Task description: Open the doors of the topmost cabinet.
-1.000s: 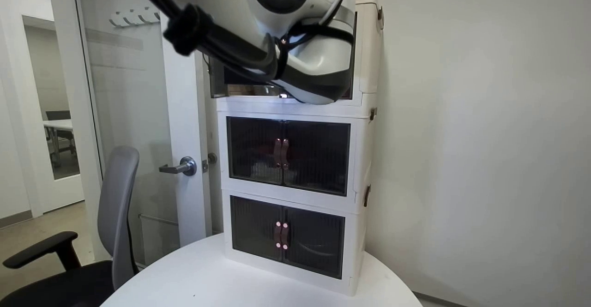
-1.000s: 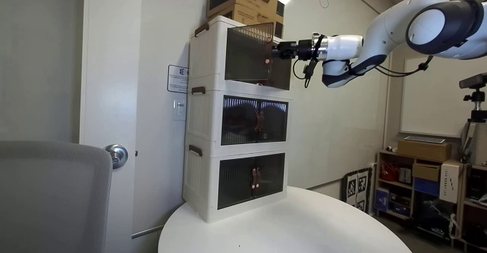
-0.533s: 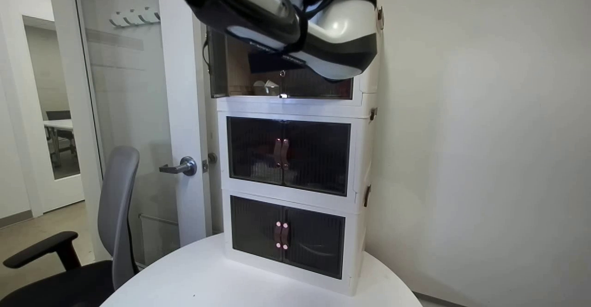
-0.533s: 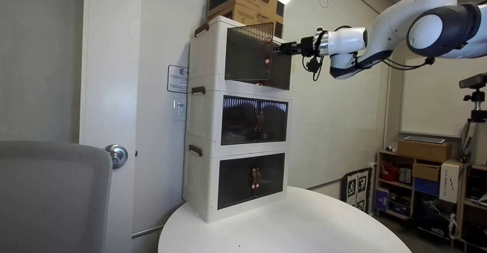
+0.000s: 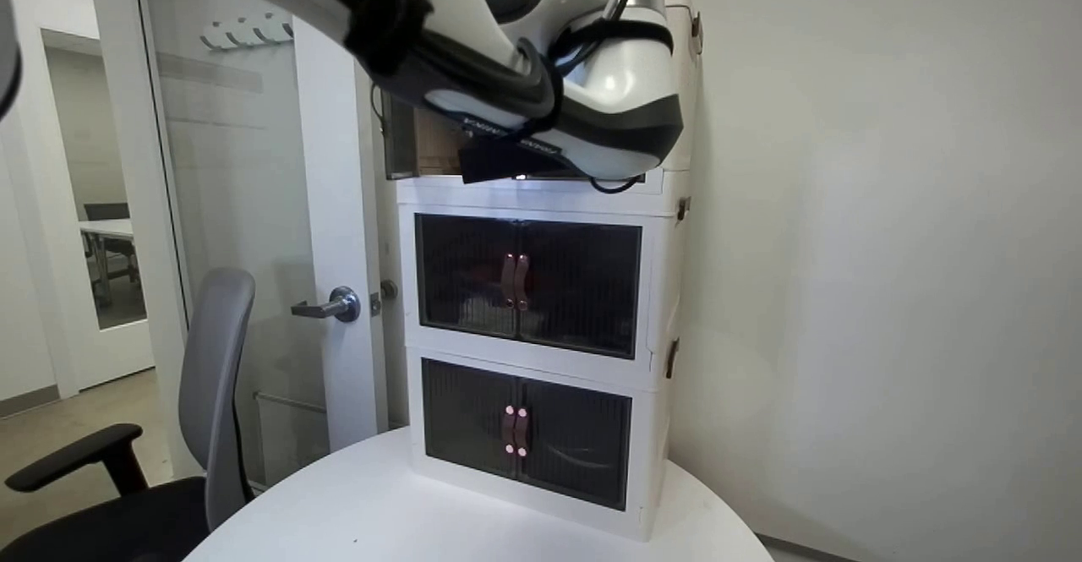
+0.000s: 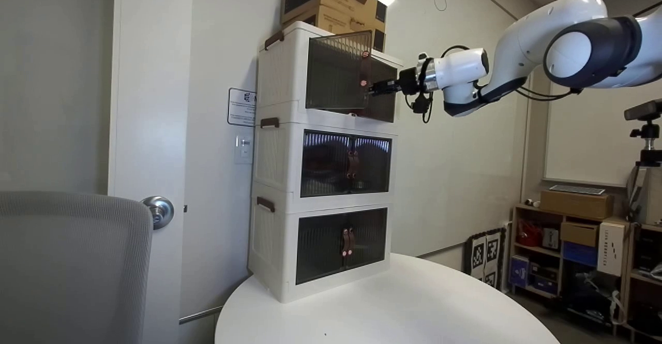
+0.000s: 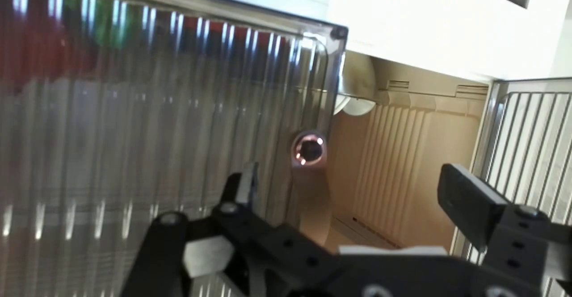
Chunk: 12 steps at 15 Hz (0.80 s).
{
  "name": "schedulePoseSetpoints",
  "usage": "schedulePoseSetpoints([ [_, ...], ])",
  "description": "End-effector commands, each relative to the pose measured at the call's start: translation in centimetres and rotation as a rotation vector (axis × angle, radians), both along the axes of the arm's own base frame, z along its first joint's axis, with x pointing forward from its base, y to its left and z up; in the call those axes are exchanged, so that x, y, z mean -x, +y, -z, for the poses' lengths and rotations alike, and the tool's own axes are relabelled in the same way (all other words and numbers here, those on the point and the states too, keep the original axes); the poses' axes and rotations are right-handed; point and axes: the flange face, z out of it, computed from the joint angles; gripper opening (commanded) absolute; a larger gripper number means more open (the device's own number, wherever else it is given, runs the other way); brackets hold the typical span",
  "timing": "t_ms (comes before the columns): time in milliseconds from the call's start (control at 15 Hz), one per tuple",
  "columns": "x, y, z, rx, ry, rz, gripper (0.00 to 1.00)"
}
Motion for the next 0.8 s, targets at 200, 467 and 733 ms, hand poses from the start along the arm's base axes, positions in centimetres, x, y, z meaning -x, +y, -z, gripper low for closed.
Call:
schedulePoseSetpoints([
  [200, -1.2, 2.3, 1.4, 0.0, 0.018, -0.019, 1.0],
  [467, -1.2, 2.1, -0.1, 0.022, -0.024, 0.007, 1.0],
  [733, -1.0, 2.1, -2.2, 0.037, -0.078, 0.022, 1.0],
])
